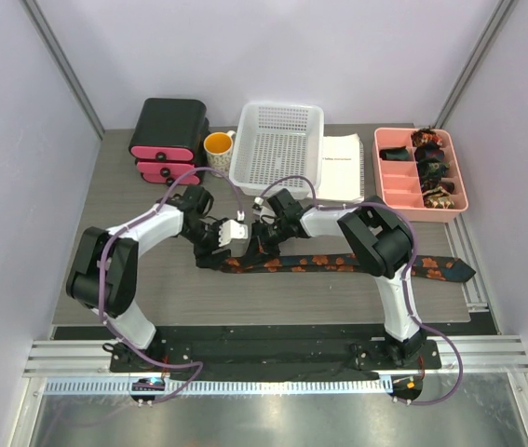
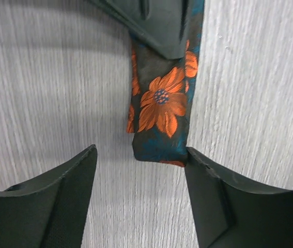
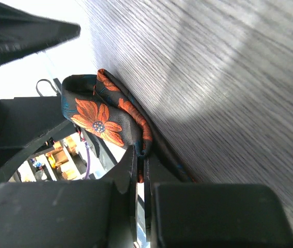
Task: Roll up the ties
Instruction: Roll the tie at the center of the board.
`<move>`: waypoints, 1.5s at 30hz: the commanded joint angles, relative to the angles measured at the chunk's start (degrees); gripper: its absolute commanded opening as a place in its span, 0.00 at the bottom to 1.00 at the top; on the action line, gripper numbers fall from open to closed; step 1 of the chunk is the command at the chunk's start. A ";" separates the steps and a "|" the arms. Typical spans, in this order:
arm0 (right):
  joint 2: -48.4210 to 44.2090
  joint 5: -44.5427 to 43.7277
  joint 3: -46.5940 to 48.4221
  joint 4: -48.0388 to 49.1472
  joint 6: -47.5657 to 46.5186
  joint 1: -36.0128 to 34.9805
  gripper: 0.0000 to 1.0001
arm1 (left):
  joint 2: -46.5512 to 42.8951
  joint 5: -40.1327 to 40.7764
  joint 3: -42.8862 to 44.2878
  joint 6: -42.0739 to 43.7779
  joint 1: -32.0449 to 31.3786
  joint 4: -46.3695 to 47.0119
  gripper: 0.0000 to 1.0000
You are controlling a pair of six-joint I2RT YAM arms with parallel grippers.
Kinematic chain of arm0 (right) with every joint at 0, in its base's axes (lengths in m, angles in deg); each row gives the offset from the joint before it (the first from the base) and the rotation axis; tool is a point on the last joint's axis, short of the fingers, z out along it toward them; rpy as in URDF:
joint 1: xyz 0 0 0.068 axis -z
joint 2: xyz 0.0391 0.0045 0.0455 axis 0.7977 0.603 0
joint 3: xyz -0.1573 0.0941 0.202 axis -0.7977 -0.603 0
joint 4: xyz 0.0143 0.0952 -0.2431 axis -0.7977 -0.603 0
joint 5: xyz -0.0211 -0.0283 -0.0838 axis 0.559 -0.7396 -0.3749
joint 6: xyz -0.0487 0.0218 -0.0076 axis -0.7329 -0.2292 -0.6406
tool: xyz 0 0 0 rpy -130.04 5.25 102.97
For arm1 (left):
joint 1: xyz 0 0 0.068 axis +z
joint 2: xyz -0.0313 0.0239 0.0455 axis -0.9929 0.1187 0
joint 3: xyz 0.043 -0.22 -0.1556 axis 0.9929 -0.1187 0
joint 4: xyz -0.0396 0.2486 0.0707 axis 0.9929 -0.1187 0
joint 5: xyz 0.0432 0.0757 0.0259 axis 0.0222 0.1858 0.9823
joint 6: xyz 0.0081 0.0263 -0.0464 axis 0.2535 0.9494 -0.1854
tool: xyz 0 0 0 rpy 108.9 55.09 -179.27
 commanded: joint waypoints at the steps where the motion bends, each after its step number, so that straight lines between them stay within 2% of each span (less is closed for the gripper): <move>1: 2.32 -3.04 0.26 -3.91 -0.29 0.89 0.01 | 0.88 -3.85 1.61 0.44 -0.42 -2.19 0.66; 5: 2.24 -3.31 -0.10 -3.73 0.15 0.98 0.01 | 1.33 -6.41 1.97 -1.04 -0.86 -3.53 0.66; 7: 1.97 -2.96 0.08 -3.38 0.59 0.98 0.01 | 1.77 -4.84 1.79 -2.01 -1.56 -2.74 0.58; 9: 1.45 -2.00 -0.27 -1.71 1.82 1.06 0.01 | 2.64 -3.78 1.88 -2.98 -1.83 -2.12 0.56; 11: 1.01 -1.29 -0.80 0.57 2.78 0.98 0.01 | 2.30 -3.24 1.18 -4.65 -2.18 -0.37 0.68; 12: 0.74 -0.94 -0.89 1.10 3.31 0.98 0.01 | 0.90 -3.16 0.39 -6.57 -2.36 3.64 0.76; 14: 0.65 -0.32 -1.15 1.71 3.58 0.98 0.01 | -0.43 -0.79 -2.32 -7.64 -4.02 7.45 0.79; 17: 0.39 0.73 -1.33 2.77 3.84 0.98 0.01 | -1.05 4.73 -5.06 -7.73 -7.80 12.37 0.77; 20: -0.14 1.44 -0.89 3.39 4.28 0.98 0.01 | 0.09 8.95 -6.21 -7.91 -10.70 14.84 0.69; 21: -0.31 1.52 -0.71 3.39 4.46 0.98 0.01 | 0.62 10.02 -6.21 -8.08 -11.58 15.02 0.60; 24: -1.63 2.32 -0.45 3.48 4.98 1.06 0.01 | 2.38 12.74 -6.03 -7.82 -11.76 15.28 0.44; 28: -4.44 2.84 -1.68 3.82 8.31 1.24 0.01 | 1.77 13.72 -7.34 -6.51 -11.67 16.51 0.33; 30: -5.41 3.11 -3.17 4.44 9.73 1.33 0.01 | 0.71 14.07 -8.23 -5.80 -11.59 17.30 0.22; 33: -5.41 2.58 -4.49 5.15 10.44 1.68 0.01 | -0.08 14.60 -9.19 -3.87 -11.59 16.78 0.17; 35: -4.45 1.88 -4.23 5.06 9.82 2.38 0.01 | -0.25 14.34 -9.64 -2.73 -11.50 15.99 0.17; 36: -3.31 1.62 -4.05 5.15 9.56 2.64 0.01 | -0.52 14.07 -9.72 -2.72 -11.41 15.81 0.20; 37: -2.69 1.27 -3.97 5.15 9.30 2.91 0.01 | -0.61 13.20 -9.46 -2.64 -11.15 15.55 0.24; 38: -2.16 1.09 -3.96 5.06 8.34 3.00 0.01 | -0.69 12.84 -9.20 -3.42 -10.89 15.20 0.35; 41: -0.23 -0.14 -4.05 3.22 6.57 3.17 0.01 | -0.61 9.60 -6.31 -4.13 -7.12 12.74 0.52; 45: 1.53 -0.76 -4.58 3.12 7.09 3.70 0.01 | -1.83 3.89 -2.88 -2.56 -2.98 7.39 0.61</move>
